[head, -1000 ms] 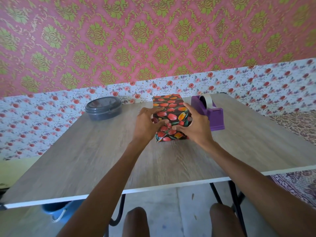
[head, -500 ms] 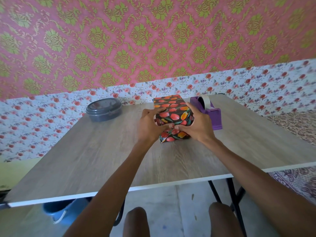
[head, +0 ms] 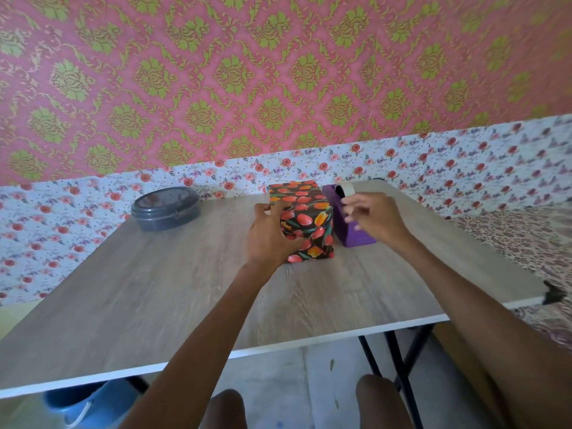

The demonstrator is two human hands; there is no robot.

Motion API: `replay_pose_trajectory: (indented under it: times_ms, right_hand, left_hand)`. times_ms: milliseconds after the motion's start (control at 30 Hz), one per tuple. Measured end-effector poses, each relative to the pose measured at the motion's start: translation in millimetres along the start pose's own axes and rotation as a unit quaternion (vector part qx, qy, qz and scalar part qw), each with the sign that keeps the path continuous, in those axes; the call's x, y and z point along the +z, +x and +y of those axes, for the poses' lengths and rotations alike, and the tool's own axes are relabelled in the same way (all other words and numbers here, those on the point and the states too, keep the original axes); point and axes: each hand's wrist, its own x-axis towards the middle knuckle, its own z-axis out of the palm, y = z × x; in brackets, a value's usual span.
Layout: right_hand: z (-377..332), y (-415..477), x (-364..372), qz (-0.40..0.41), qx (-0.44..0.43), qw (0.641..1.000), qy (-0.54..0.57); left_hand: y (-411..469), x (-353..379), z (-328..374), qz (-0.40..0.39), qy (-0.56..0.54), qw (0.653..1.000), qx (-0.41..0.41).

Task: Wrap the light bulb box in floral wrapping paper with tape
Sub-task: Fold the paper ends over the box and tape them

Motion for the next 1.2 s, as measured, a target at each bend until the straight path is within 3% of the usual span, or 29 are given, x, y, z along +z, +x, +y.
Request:
replay_pose_trajectory:
  times_ms: [67, 133, 200, 267, 400, 533, 733, 967, 1200]
  right_hand:
    - [11, 16, -10, 0.097, 0.041, 0.988, -0.114]
    - [21, 32, -12, 0.05, 0.121, 0.978, -0.162]
    - [19, 47, -12, -0.027, 0.22, 0.974, -0.036]
    - [9, 55, -15, -0.072, 0.318, 0.938, 0.12]
    - [1, 74, -25, -0.148, 0.386, 0.891, 0.185]
    - [0, 83, -26, -0.114, 0.465, 0.839, 0.259]
    - [5, 66, -21, -0.063, 0.383, 0.87, 0.303]
    - [37, 40, -11, 0.011, 0.32, 0.865, 0.386]
    - [43, 35, -13, -0.015, 0.276, 0.89, 0.363]
  left_hand:
    - [2, 2, 3, -0.005, 0.012, 1.0, -0.007]
    - [4, 3, 5, -0.012, 0.017, 1.0, -0.018]
    - [5, 3, 6, -0.017, 0.016, 0.999, -0.027]
    - [5, 4, 7, -0.017, 0.021, 0.999, -0.029]
    - [4, 5, 6, -0.012, 0.009, 0.999, -0.029]
    - [3, 5, 6, -0.013, 0.004, 0.999, -0.03]
    - [3, 7, 4, -0.006, 0.0, 1.0, -0.022]
    - [3, 7, 1, -0.006, 0.0, 1.0, -0.015]
    - [5, 8, 1, -0.006, -0.004, 1.0, -0.018]
